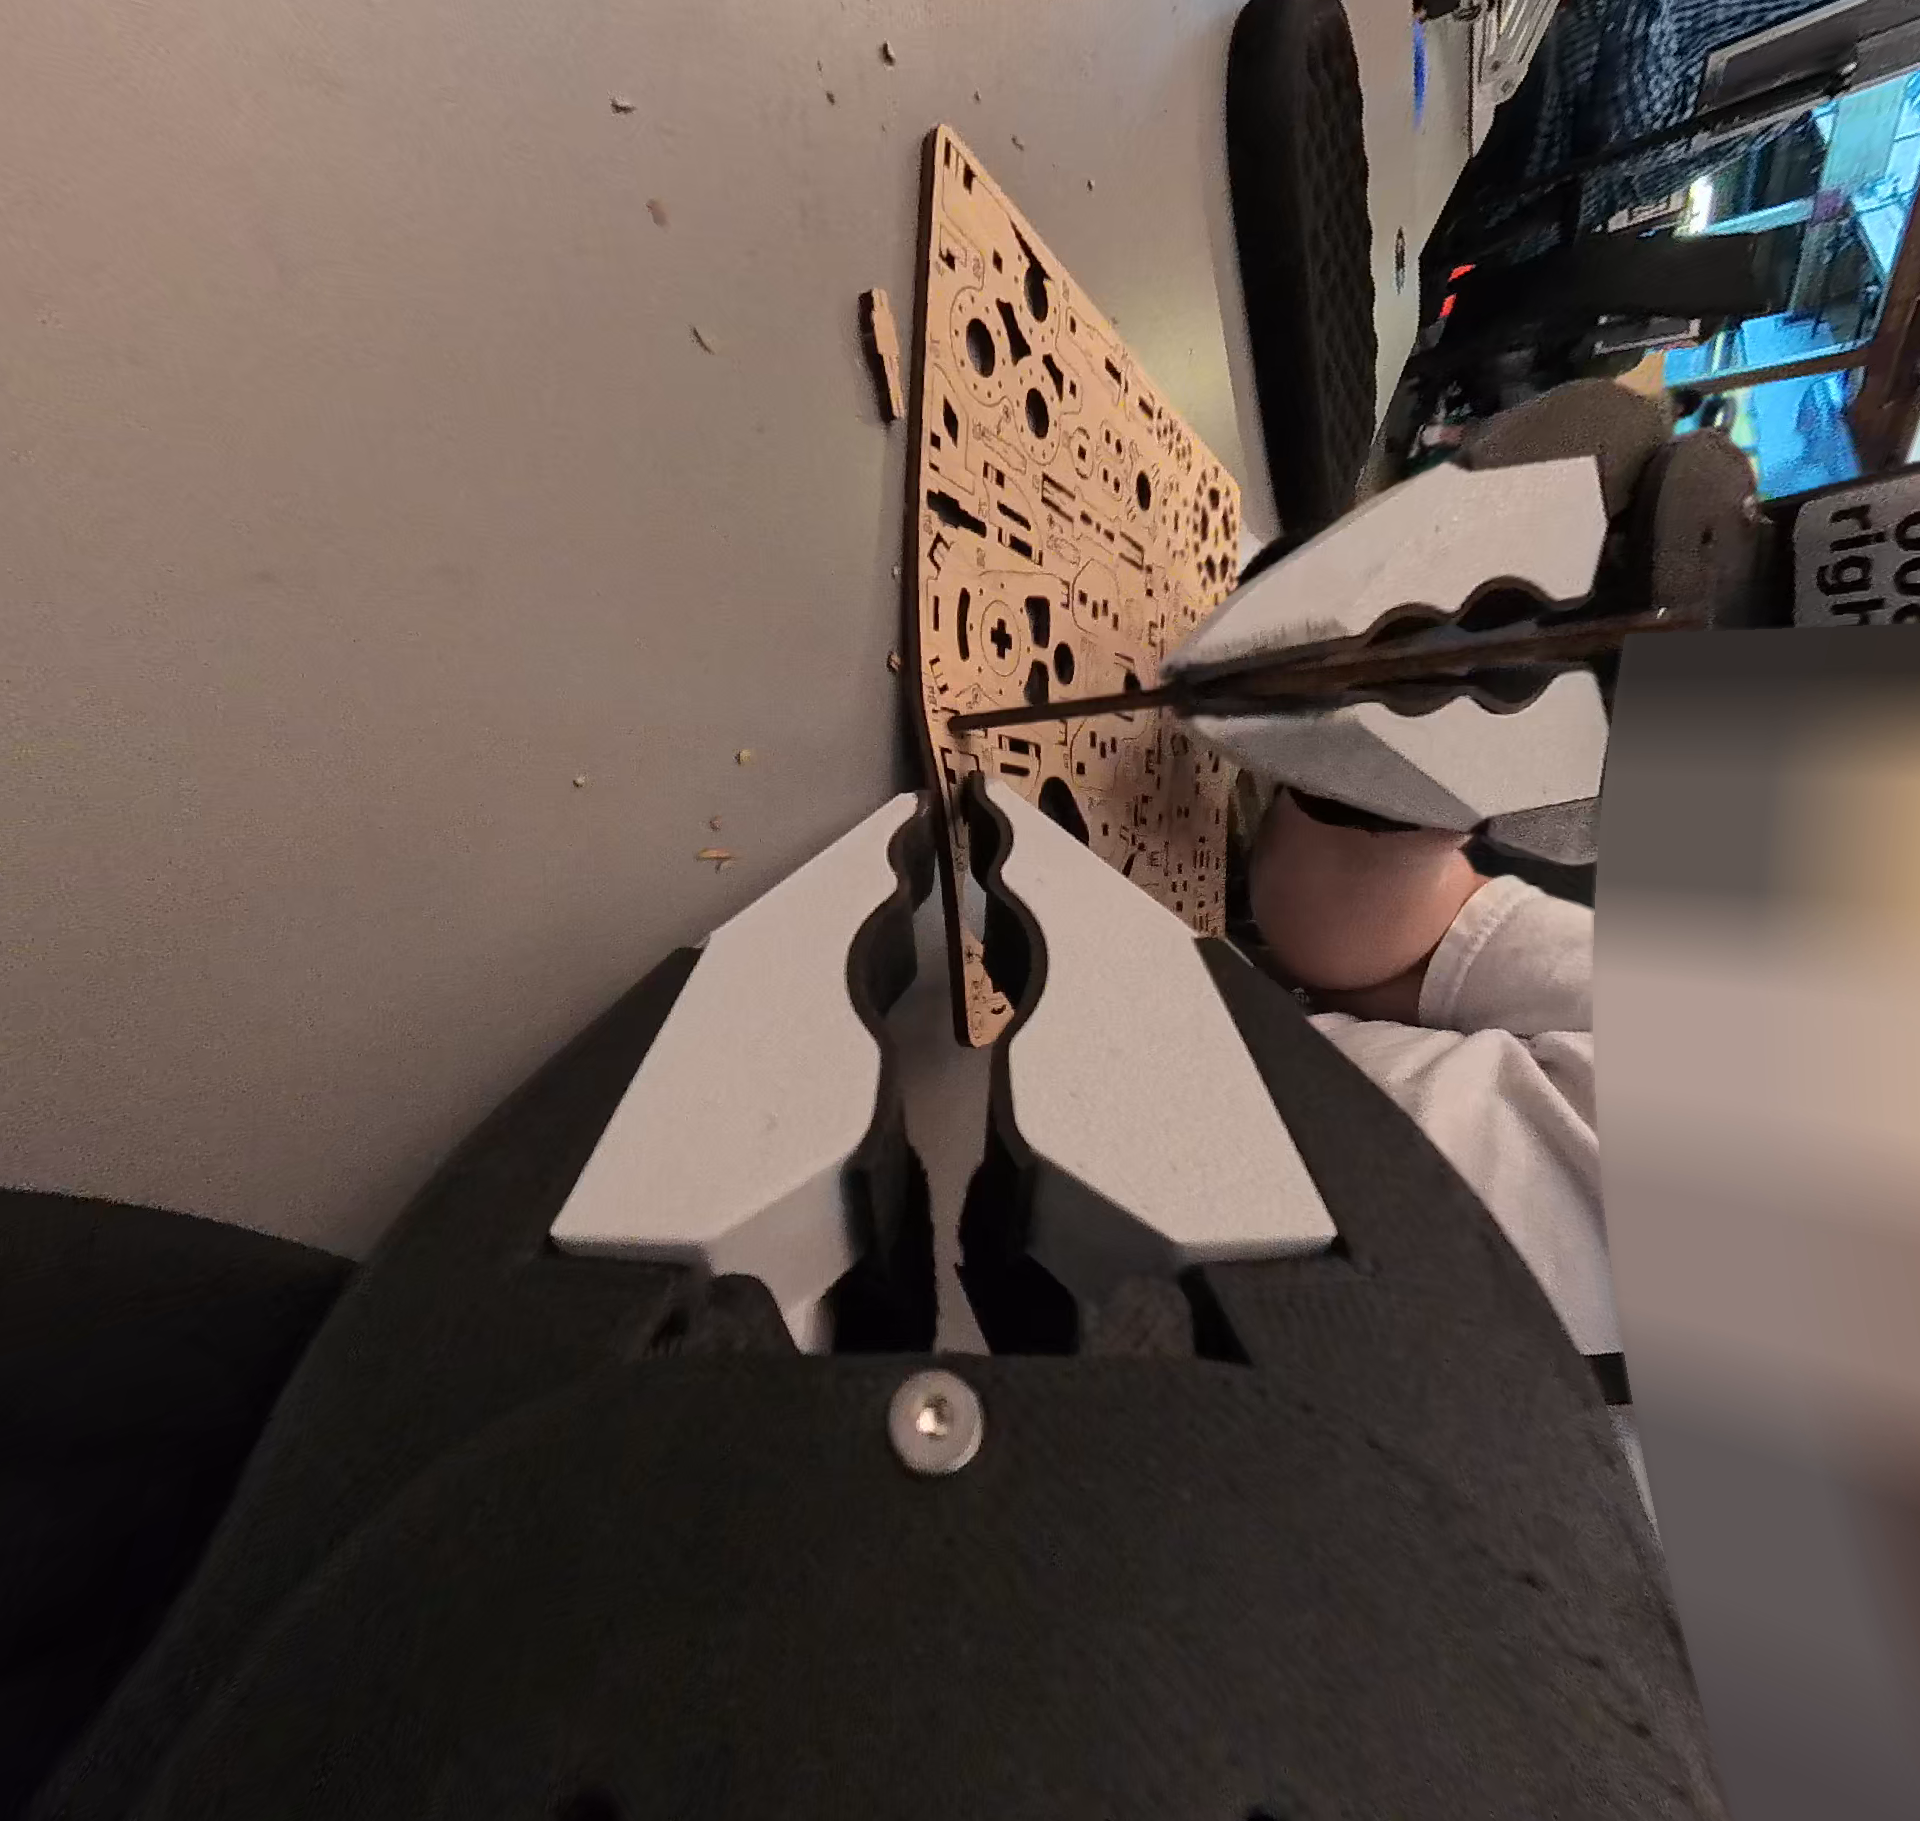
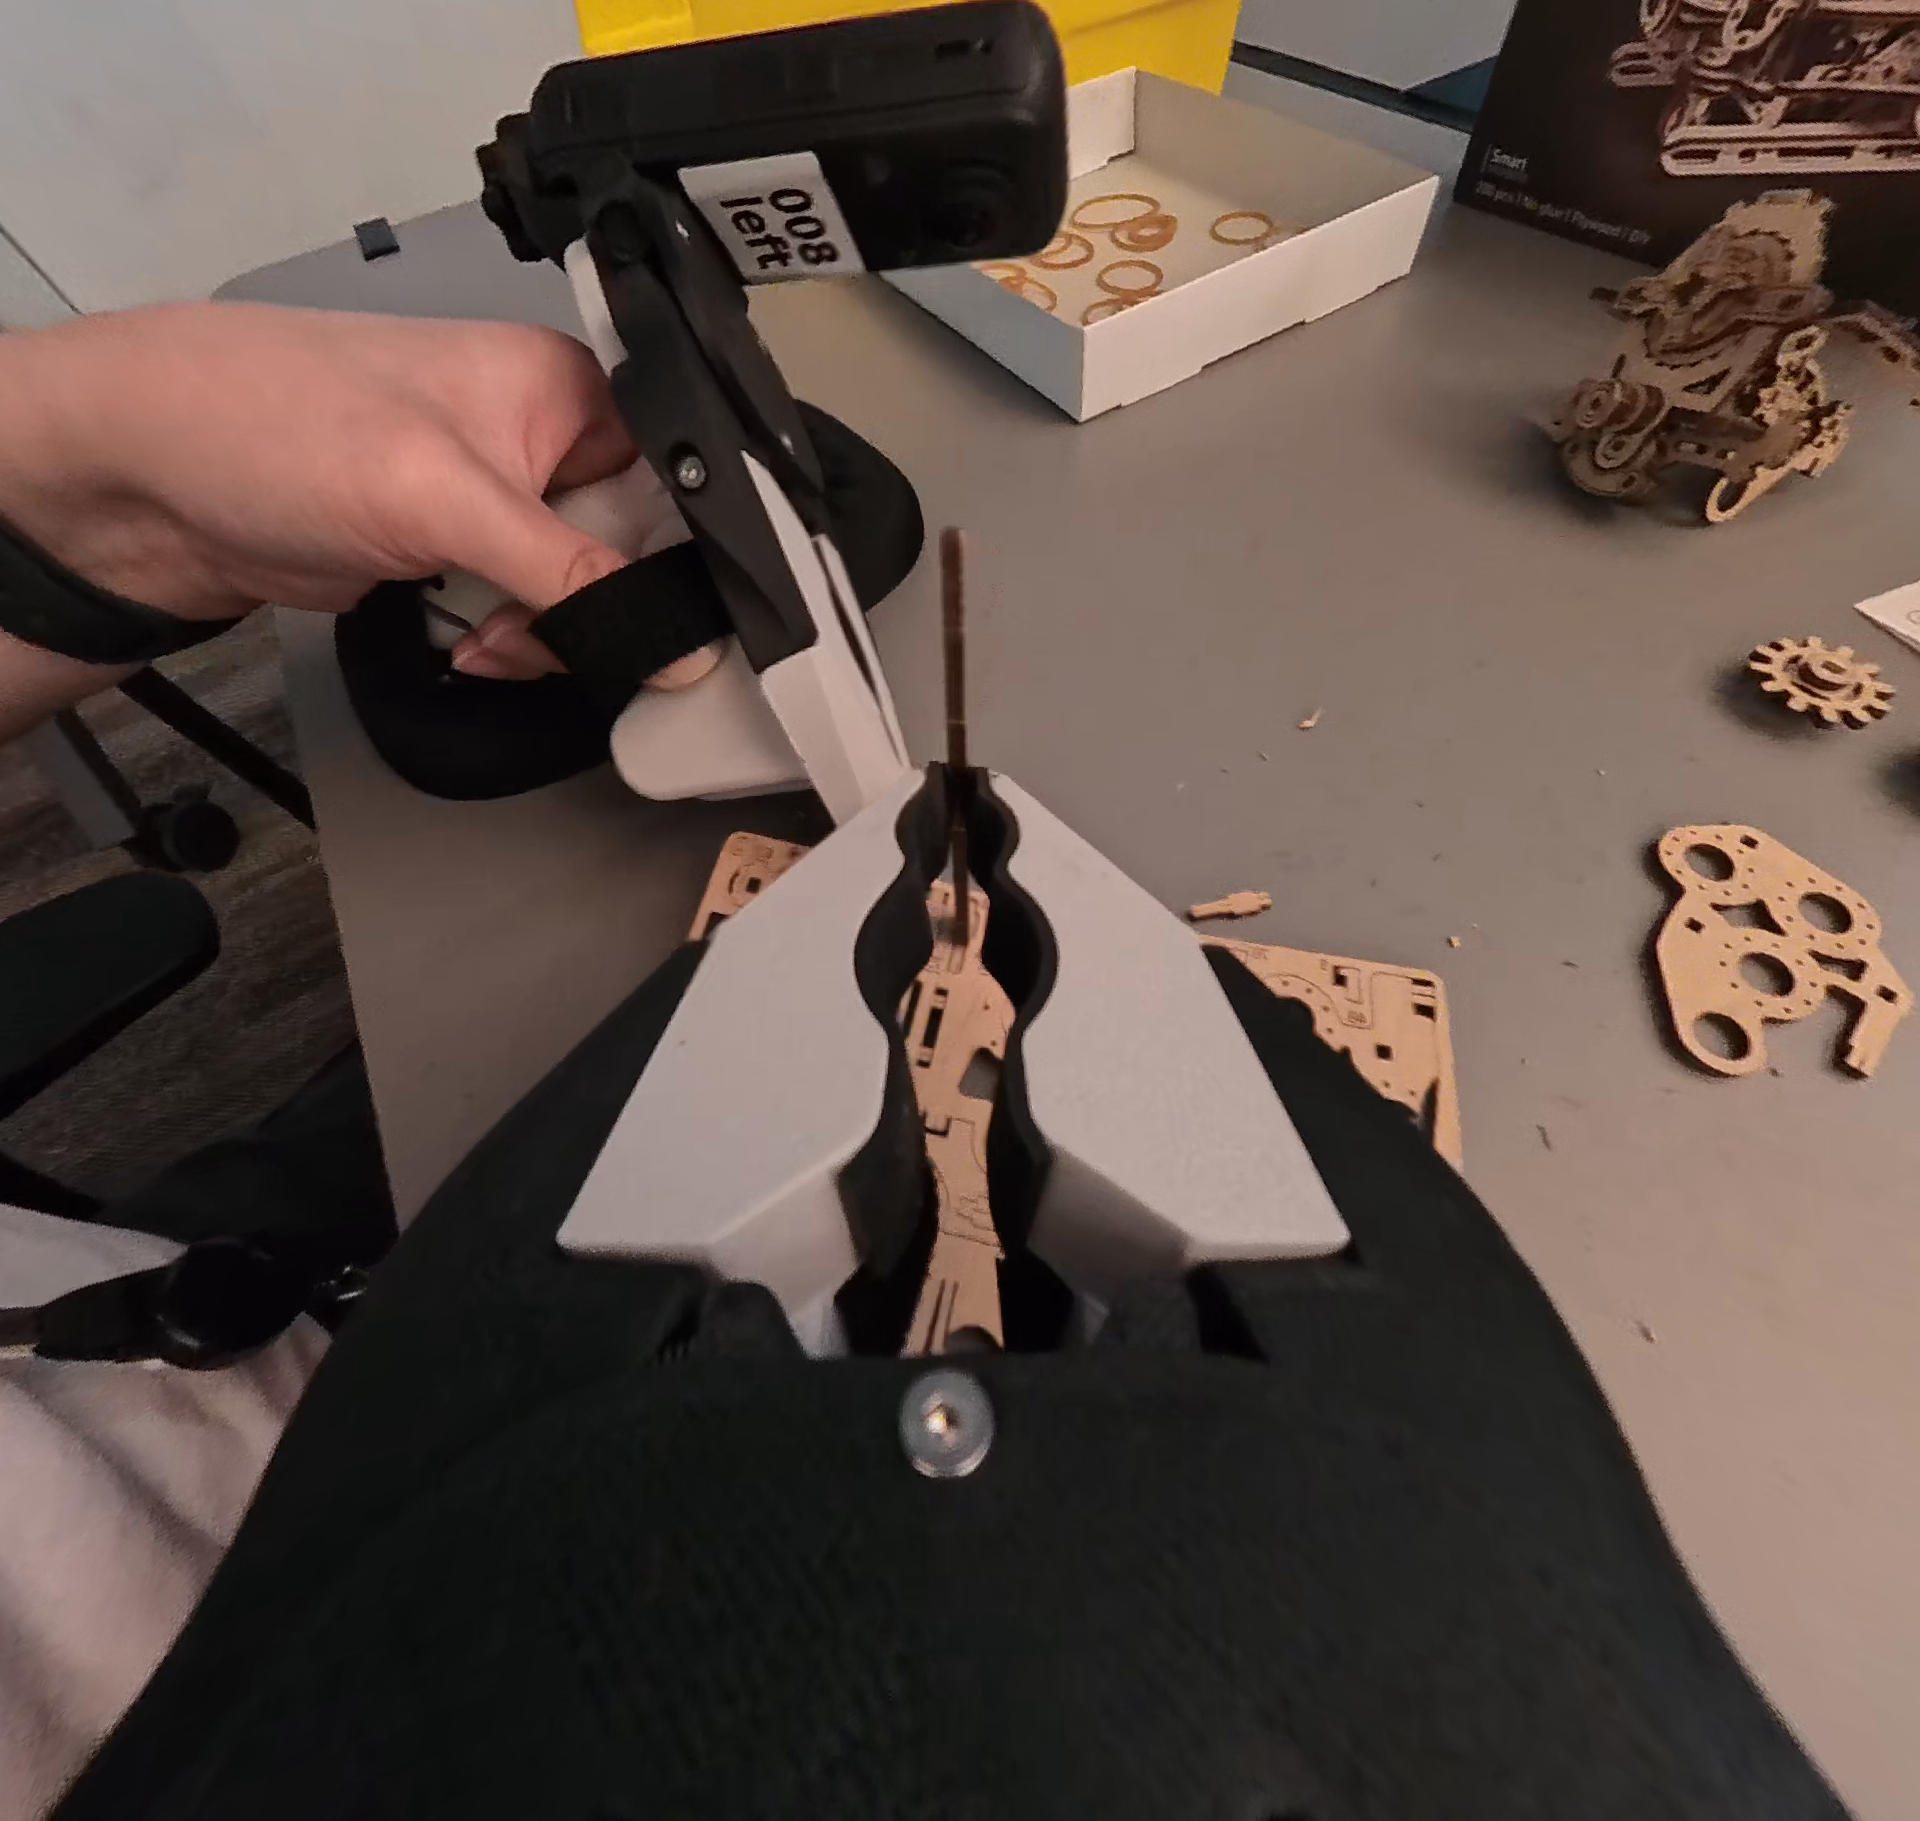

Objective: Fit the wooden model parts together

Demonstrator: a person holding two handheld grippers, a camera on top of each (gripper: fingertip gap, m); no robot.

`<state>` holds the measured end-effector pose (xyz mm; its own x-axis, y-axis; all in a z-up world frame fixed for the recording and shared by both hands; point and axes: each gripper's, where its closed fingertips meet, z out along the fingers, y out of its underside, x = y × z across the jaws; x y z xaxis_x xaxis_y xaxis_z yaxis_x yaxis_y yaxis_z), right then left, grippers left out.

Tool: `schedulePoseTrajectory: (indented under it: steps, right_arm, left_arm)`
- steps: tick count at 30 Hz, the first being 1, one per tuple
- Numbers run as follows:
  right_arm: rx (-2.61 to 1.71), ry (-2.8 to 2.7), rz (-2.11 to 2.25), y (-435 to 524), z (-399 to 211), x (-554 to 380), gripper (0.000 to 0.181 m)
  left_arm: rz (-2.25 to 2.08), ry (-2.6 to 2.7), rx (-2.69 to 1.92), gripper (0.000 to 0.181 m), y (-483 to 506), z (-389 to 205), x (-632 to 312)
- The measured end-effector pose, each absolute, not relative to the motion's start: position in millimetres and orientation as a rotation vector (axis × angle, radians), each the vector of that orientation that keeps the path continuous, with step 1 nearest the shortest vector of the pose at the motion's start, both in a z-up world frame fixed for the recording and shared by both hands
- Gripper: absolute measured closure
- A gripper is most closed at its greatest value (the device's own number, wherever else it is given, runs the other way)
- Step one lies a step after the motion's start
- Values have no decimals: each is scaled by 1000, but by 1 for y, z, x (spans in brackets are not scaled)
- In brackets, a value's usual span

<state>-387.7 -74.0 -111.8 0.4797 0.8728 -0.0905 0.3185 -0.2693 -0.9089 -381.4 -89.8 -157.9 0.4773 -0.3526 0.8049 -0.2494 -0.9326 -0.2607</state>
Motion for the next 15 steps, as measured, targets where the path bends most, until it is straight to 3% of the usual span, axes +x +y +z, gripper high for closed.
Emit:
schedulePoseTrajectory:
  steps: [6,11,15]
  right_arm:
    - [-1810,-1009,777,-73,-113,-389,177]
    - [-1885,-1102,697,-81,-135,-393,177]
    - [-1793,-991,736,-70,-81,-380,178]
  left_arm:
    - [-1363,648,-2617,177,-96,-158,-378]
    - [-1564,690,-2617,177,-119,-158,-356]
    - [-1775,548,-2505,180,-110,-135,-362]
